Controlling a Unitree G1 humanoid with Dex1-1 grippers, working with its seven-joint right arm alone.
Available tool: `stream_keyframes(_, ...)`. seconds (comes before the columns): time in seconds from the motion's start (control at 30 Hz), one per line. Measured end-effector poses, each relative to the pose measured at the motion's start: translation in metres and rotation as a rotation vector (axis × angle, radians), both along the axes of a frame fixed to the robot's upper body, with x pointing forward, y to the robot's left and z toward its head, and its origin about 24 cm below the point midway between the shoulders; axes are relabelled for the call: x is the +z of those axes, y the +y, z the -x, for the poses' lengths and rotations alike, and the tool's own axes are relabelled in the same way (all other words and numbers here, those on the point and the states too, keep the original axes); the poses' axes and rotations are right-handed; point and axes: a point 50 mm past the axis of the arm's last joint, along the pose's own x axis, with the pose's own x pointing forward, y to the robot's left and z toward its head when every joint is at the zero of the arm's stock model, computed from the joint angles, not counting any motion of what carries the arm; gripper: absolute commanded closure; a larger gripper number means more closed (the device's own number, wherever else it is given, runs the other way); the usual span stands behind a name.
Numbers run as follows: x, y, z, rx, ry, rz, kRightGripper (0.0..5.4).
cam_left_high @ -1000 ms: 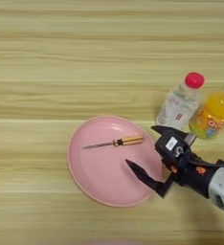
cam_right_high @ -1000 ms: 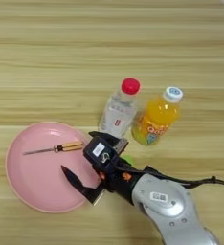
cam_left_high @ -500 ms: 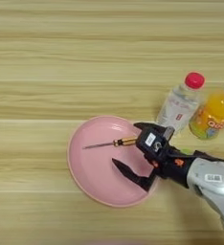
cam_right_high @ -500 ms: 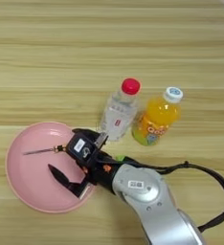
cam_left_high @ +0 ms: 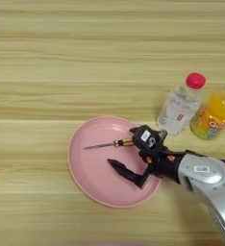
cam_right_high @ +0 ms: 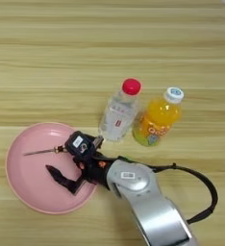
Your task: Move the objects on the table
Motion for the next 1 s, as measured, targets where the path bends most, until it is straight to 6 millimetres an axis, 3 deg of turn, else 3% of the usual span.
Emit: stream_keyframes(1.0, -0.013, -0.001, -0.006, -0.008, 0.066, -0.03, 0.03)
